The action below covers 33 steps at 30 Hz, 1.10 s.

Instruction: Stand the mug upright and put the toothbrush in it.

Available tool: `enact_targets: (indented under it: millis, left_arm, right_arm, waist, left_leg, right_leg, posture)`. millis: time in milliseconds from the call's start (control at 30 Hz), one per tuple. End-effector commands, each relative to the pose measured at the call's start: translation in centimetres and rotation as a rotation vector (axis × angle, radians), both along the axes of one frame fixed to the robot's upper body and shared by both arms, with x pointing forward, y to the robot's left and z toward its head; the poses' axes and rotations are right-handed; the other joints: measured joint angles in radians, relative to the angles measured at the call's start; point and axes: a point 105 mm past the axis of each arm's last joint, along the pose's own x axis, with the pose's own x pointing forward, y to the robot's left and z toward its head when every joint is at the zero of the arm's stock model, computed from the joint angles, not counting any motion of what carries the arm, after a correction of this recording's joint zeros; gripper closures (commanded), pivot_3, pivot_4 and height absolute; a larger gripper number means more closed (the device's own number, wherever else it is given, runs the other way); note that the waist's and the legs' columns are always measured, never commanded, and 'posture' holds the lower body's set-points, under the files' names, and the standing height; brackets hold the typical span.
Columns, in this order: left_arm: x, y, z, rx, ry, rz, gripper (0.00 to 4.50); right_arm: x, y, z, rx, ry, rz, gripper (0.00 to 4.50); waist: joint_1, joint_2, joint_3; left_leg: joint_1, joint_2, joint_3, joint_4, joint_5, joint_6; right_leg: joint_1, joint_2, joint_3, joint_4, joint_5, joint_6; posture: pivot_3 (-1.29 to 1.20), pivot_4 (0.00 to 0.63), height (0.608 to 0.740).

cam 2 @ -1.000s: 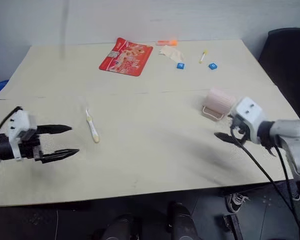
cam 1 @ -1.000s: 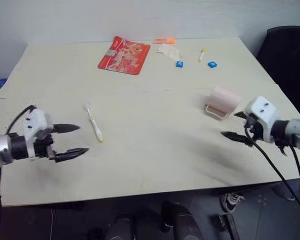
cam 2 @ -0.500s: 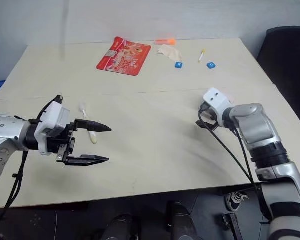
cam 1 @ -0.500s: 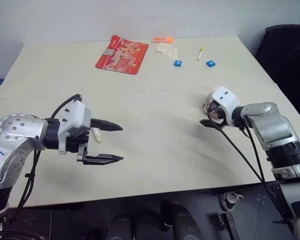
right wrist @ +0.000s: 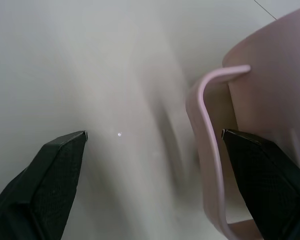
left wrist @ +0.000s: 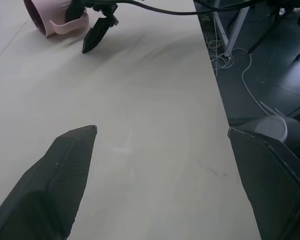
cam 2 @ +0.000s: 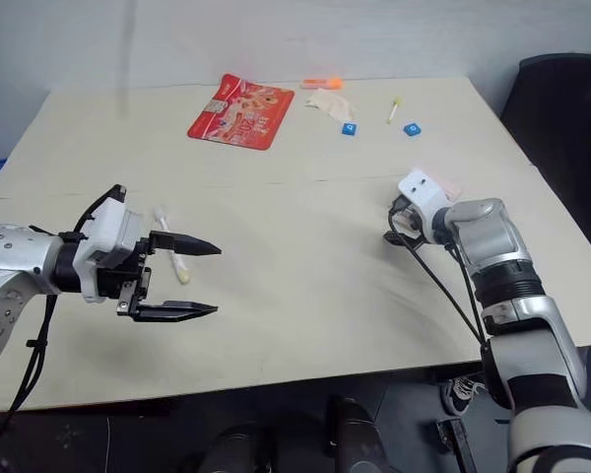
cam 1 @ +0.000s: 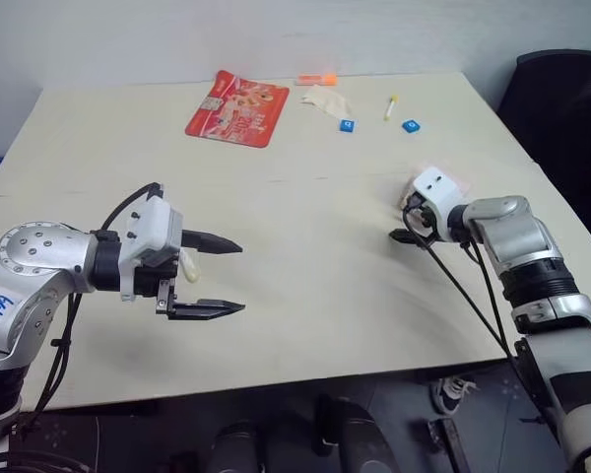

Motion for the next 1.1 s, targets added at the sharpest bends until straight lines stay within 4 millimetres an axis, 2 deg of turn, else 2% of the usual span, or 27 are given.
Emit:
enact_targets:
  millis: [33, 400, 433, 567, 600, 667, 833, 967, 1100]
  left_arm:
    - [-0.03, 0.34, 1.10, 0.001, -0.060, 0.014, 0.01]
    - [0.38, 0.39, 1.43, -0.006, -0.082, 0.024, 0.01]
    - [0.39, 0.39, 1.47, -0.007, -0.084, 0.025, 0.01]
    - [0.45, 0.53, 1.49, -0.006, -0.087, 0.033, 0.01]
    - [0.46, 0.57, 1.50, -0.006, -0.088, 0.035, 0.01]
    - [0.47, 0.59, 1.55, -0.006, -0.091, 0.037, 0.01]
    - [0.53, 0.58, 1.65, -0.010, -0.096, 0.043, 0.01]
    - [0.57, 0.52, 1.77, -0.012, -0.100, 0.045, 0.00]
    - [0.59, 0.44, 2.03, -0.016, -0.105, 0.046, 0.00]
  right_arm:
    - [0.41, 0.51, 0.63, 0.010, -0.034, 0.012, 0.00]
    - [0.47, 0.96, 0.32, -0.014, -0.023, 0.046, 0.00]
    - [0.47, 1.08, 0.29, -0.015, -0.022, 0.050, 0.00]
    - [0.63, 1.21, 0.40, 0.003, -0.030, 0.042, 0.00]
    - [0.66, 1.20, 0.41, 0.005, -0.031, 0.040, 0.00]
    - [0.74, 1.05, 0.43, 0.009, -0.030, 0.029, 0.00]
    - [0.85, 0.77, 0.35, 0.020, -0.024, 0.018, 0.00]
    - [0.88, 0.65, 0.08, 0.032, -0.012, 0.012, 0.86]
    - [0.95, 0.44, -0.29, 0.024, -0.004, 0.001, 2.33]
  waist:
    - [0.002, 0.000, 0.000]
    - [0.005, 0.000, 0.000]
    - [-0.002, 0.001, 0.000]
    - [-0.008, 0.001, 0.001]
    - [-0.001, 0.003, 0.002]
    - [0.011, 0.003, 0.002]
    - [0.022, 0.003, 0.002]
    - [0.022, 0.004, 0.002]
    - [0.024, 0.004, 0.002]
  left_leg:
    - [0.000, -0.001, 0.001, 0.000, 0.000, 0.000]
    - [0.003, 0.000, 0.004, -0.002, 0.000, -0.001]
    - [0.001, -0.001, -0.001, -0.003, 0.000, 0.000]
    - [-0.001, -0.020, -0.039, -0.016, 0.017, 0.001]
    - [0.000, -0.021, -0.042, -0.017, 0.020, 0.001]
    - [0.001, -0.020, -0.040, -0.016, 0.020, 0.000]
    - [0.003, -0.018, -0.035, -0.017, 0.019, -0.001]
    - [0.003, -0.017, -0.033, -0.017, 0.019, -0.001]
    - [0.003, -0.017, -0.033, -0.017, 0.019, -0.001]
  right_leg:
    - [0.000, 0.000, 0.001, 0.000, 0.000, 0.000]
    - [0.001, 0.000, 0.005, 0.000, 0.000, -0.001]
    - [0.004, -0.004, 0.001, -0.001, 0.000, 0.000]
    - [0.022, -0.027, -0.037, -0.009, -0.001, 0.001]
    - [0.022, -0.027, -0.040, -0.009, -0.002, 0.002]
    - [0.022, -0.019, -0.033, -0.010, -0.002, 0.002]
    - [0.021, -0.017, -0.028, -0.010, -0.002, 0.001]
    - [0.020, -0.016, -0.027, -0.009, -0.002, 0.001]
    - [0.019, -0.016, -0.026, -0.009, -0.002, 0.001]
  posture:
    - [0.00, 0.150, 0.740]
    - [0.00, 0.150, 0.740]
    - [0.00, 0.150, 0.740]
    - [0.00, 0.150, 0.740]
    - [0.00, 0.150, 0.740]
    - [0.00, 0.150, 0.740]
    - [0.00, 0.150, 0.740]
    - [0.00, 0.150, 0.740]
    - [0.00, 0.150, 0.740]
